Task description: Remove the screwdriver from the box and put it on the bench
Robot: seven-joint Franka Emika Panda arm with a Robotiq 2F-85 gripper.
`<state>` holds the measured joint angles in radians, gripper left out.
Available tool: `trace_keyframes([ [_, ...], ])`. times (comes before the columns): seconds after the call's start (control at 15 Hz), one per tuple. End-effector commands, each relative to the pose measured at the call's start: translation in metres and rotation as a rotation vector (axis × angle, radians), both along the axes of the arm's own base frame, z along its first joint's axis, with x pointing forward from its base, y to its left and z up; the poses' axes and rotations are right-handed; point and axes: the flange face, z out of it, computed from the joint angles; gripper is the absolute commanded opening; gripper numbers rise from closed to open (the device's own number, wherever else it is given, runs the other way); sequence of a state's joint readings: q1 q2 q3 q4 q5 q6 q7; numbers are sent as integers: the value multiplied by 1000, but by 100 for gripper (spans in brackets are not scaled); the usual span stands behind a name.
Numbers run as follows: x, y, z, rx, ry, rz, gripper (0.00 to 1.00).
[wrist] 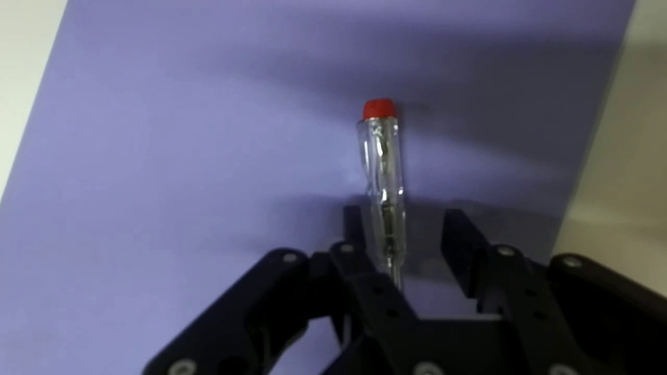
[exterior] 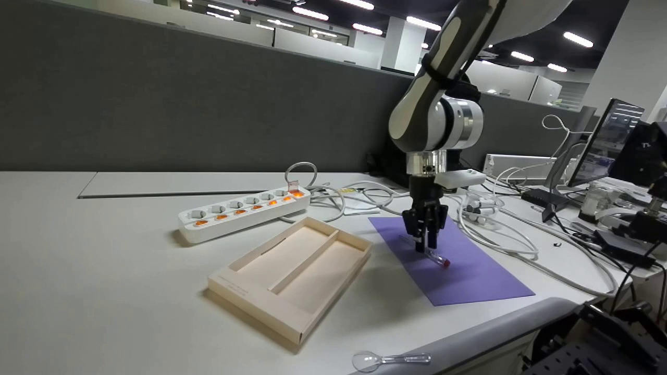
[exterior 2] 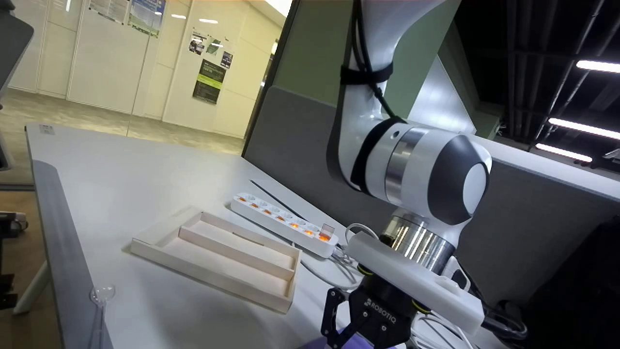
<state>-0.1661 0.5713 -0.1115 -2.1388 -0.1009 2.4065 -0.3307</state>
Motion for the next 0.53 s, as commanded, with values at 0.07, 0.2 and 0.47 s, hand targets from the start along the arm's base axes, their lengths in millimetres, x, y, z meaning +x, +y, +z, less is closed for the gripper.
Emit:
trace_keyframes([
  [0.07,2,6,16,4,1,-9,81],
  [0.2,0,12,26,-5,-15,54,95],
  [0.47,-4,25,56,-40,-59,143,100],
])
